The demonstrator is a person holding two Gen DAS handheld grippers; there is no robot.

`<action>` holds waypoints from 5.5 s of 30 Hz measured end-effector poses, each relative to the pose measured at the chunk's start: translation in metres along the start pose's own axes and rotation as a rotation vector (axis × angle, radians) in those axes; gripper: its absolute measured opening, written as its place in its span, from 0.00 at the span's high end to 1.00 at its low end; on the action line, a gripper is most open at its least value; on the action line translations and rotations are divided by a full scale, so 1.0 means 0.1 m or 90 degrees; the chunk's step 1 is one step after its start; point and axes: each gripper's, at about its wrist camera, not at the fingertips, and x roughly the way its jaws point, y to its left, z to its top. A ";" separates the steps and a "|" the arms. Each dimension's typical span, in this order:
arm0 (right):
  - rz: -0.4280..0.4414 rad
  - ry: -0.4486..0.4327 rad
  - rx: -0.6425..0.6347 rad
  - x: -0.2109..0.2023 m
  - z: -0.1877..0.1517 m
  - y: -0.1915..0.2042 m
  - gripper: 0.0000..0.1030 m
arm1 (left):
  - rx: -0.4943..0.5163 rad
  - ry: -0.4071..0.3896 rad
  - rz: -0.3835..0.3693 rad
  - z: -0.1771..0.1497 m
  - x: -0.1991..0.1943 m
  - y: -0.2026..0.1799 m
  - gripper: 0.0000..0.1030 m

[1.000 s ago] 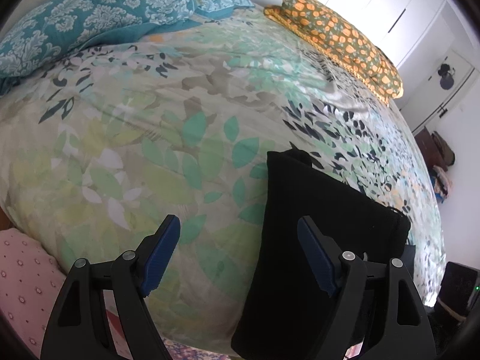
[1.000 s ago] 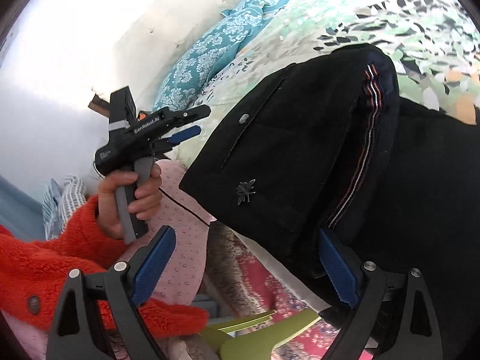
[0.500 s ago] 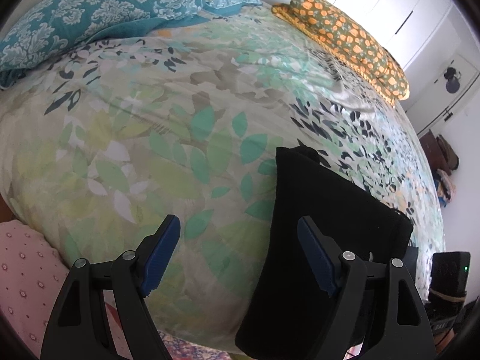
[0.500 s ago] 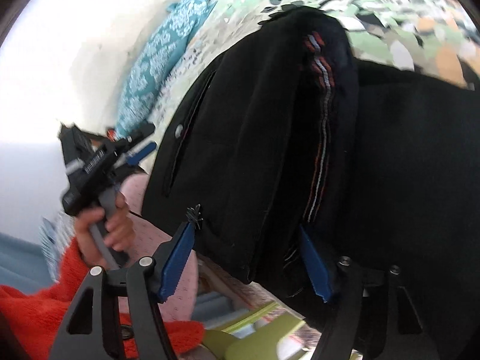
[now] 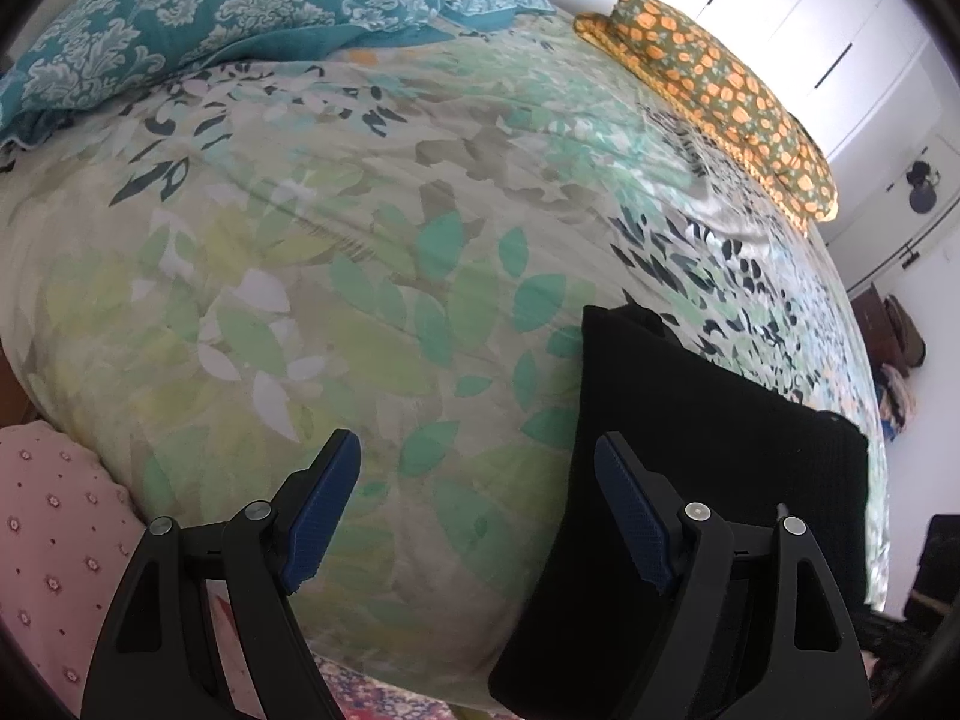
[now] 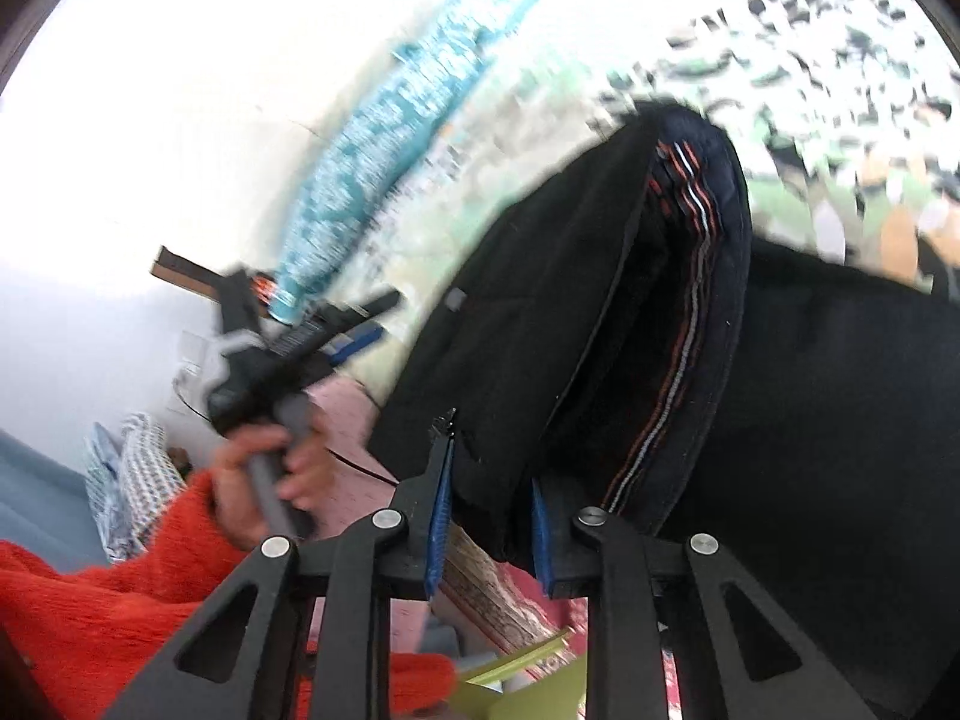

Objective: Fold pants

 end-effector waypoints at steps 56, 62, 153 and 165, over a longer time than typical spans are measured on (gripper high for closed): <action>-0.389 -0.086 -0.013 -0.90 0.35 -0.83 0.65 | 0.502 0.090 -0.077 -1.17 0.00 -1.58 0.20; -0.362 0.009 -0.099 -0.80 -0.15 -0.31 0.64 | 0.468 0.063 -0.108 -1.07 -0.11 -1.60 0.20; -0.307 -0.151 0.131 -1.58 -0.63 -0.83 0.15 | 0.256 0.155 -0.136 -0.31 0.23 -0.91 0.11; -0.185 -0.034 0.201 -1.09 -0.38 -1.80 0.10 | 0.229 0.289 -0.205 -0.41 0.81 -1.10 0.08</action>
